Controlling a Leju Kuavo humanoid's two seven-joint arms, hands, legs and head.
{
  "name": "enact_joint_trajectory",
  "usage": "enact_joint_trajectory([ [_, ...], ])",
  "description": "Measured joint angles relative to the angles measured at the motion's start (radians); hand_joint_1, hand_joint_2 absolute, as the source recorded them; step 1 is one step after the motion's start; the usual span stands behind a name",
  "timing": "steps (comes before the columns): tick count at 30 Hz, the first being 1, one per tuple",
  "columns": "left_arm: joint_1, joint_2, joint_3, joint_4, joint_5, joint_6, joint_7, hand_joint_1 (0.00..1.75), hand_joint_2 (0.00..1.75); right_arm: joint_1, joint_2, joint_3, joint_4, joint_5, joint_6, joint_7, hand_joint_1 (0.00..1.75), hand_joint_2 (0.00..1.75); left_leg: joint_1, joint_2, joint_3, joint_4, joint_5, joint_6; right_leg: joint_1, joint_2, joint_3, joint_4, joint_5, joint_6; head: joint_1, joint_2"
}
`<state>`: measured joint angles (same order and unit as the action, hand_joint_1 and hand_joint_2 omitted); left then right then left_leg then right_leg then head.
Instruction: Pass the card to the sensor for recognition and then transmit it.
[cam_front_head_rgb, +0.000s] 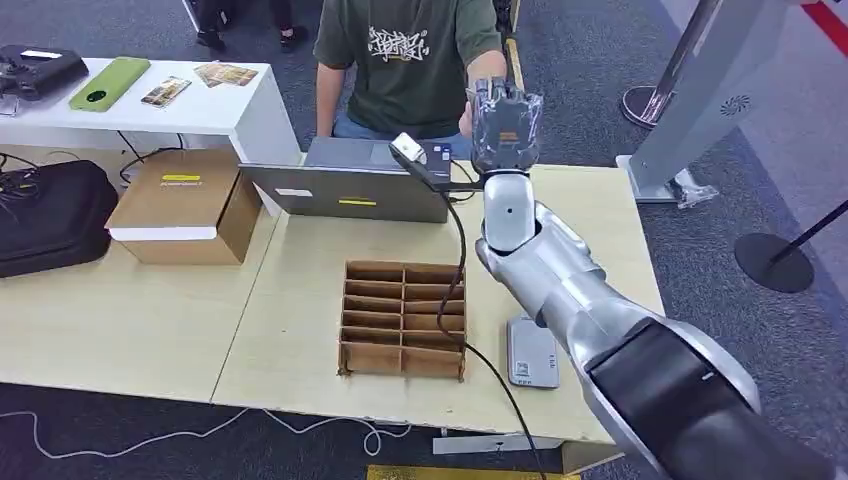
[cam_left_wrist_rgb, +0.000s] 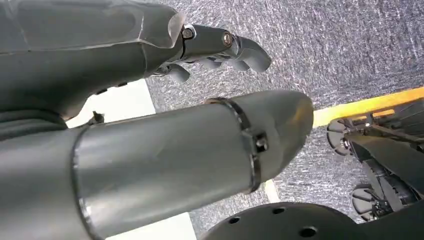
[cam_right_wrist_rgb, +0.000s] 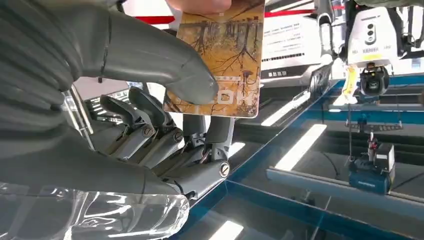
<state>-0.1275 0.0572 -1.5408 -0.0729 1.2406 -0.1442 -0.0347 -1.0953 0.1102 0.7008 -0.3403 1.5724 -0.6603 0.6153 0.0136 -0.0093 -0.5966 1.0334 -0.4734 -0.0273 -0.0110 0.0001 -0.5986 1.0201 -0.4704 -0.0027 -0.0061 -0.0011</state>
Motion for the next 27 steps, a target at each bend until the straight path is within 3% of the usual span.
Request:
enact_joint_trajectory([
  [14,-0.005,0.000,0.000,-0.001,-0.012,-0.008,0.001,0.00,0.00,0.000,-0.008,0.000,0.008,0.000,0.001,0.005,1.75,1.75,0.000,0.000,0.000,0.000,0.000,0.000,0.000,0.000,0.000,0.000,0.000,0.000,0.000,0.000],
  [15,-0.005,0.000,0.000,-0.001,-0.012,-0.008,0.001,0.00,0.00,0.000,-0.008,0.000,0.008,0.000,0.001,0.005,0.58,1.75,0.000,0.000,0.000,0.000,0.000,0.000,0.000,0.000,0.000,0.000,0.000,0.000,0.000,0.000],
  [16,-0.005,0.000,0.000,-0.002,-0.012,-0.008,0.001,0.00,0.00,0.000,-0.008,0.000,0.008,0.000,0.003,0.005,0.58,1.75,0.000,0.000,0.000,0.000,0.000,0.000,0.000,0.000,0.000,0.000,0.000,0.000,0.000,0.000],
  [17,-0.005,0.000,0.000,-0.002,-0.012,-0.008,0.001,0.00,0.00,0.000,-0.008,0.000,0.008,-0.002,0.010,0.002,0.00,1.75,0.000,0.000,0.000,0.000,0.000,0.000,0.000,0.000,0.000,0.000,0.000,0.000,0.000,0.000],
  [27,-0.006,0.000,0.000,-0.002,-0.005,-0.008,0.001,0.00,0.00,0.000,-0.008,-0.008,0.010,0.000,0.085,-0.005,0.00,1.75,0.000,0.000,0.000,0.000,0.000,0.000,0.000,0.000,0.000,0.000,0.000,0.000,0.000,0.000],
])
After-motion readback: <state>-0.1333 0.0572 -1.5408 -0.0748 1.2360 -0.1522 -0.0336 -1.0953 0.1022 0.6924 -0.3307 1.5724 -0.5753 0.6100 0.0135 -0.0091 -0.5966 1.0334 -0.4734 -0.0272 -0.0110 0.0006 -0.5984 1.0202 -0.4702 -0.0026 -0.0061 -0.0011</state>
